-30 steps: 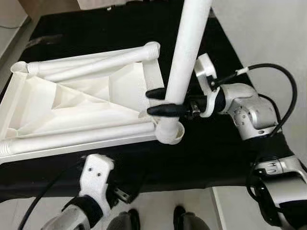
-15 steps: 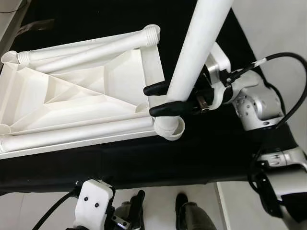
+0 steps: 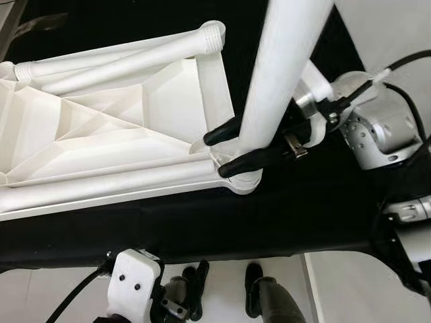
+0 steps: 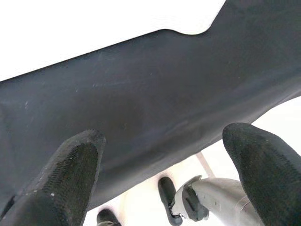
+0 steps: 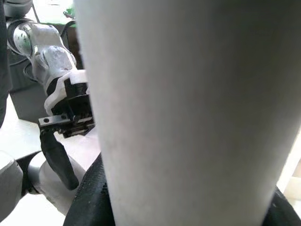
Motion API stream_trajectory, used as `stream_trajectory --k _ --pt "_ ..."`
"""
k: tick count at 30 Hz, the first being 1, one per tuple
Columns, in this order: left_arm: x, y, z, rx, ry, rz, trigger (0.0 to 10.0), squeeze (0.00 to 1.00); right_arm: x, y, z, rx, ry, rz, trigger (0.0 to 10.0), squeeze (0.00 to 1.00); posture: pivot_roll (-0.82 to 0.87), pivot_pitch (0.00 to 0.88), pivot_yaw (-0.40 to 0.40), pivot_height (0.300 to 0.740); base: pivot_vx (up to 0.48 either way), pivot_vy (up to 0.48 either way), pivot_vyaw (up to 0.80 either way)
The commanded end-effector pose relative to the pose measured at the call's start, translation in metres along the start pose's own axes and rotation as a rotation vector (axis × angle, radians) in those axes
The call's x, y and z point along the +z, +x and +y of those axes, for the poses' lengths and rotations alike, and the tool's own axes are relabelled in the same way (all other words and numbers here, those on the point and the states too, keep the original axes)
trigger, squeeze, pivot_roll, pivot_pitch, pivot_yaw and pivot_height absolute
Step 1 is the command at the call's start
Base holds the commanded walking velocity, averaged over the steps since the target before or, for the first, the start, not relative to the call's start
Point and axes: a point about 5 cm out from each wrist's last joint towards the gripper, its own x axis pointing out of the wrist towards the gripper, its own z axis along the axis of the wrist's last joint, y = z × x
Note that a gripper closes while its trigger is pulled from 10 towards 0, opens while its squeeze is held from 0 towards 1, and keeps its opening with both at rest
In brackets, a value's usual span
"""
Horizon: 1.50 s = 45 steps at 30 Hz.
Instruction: Building children table
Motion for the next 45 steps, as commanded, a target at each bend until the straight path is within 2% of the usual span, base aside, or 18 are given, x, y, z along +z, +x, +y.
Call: stream_trajectory --k 1,7,14,23,32,41,45 --pt "-0.006 -0.001 -0.001 -0.002 -0.01 0.03 10.0 0.0 -0.011 0.013 0.001 0.058 0.035 0.02 10.0 0.0 0.06 0.484 0.053 0.74 0.0 0.0 0.0" --pt "-0.006 0.002 -0.001 0.0 -0.013 0.016 10.0 0.0 -0.015 0.021 -0.006 0.081 0.092 0.019 10.0 0.0 0.04 0.484 0.038 0.74 0.0 0.0 0.0" --pt "-0.006 0.005 -0.002 0.005 -0.016 0.001 10.0 0.0 -0.013 0.024 -0.015 0.092 0.165 -0.047 10.0 0.0 0.03 0.484 0.025 0.74 0.0 0.0 0.0" --pt "-0.005 0.006 -0.003 0.007 -0.018 -0.009 10.0 0.0 -0.018 0.033 -0.026 0.069 0.135 -0.025 10.0 0.0 0.03 0.485 0.017 0.74 0.0 0.0 0.0" --pt "-0.006 0.008 -0.001 0.009 -0.013 -0.011 10.0 0.0 -0.018 0.025 -0.01 0.071 0.089 -0.021 10.0 0.0 0.03 0.481 0.028 0.74 0.0 0.0 0.0" --pt "-0.006 0.009 0.0 0.008 -0.01 -0.011 10.0 0.0 -0.023 0.026 -0.008 0.051 0.075 0.02 10.0 0.0 0.03 0.47 0.033 0.74 0.0 0.0 0.0" --pt "-0.007 0.01 0.002 0.012 -0.005 -0.014 10.0 0.0 -0.027 0.026 -0.012 0.003 0.09 0.065 10.0 0.0 0.03 0.456 0.032 0.74 0.0 0.0 0.0"
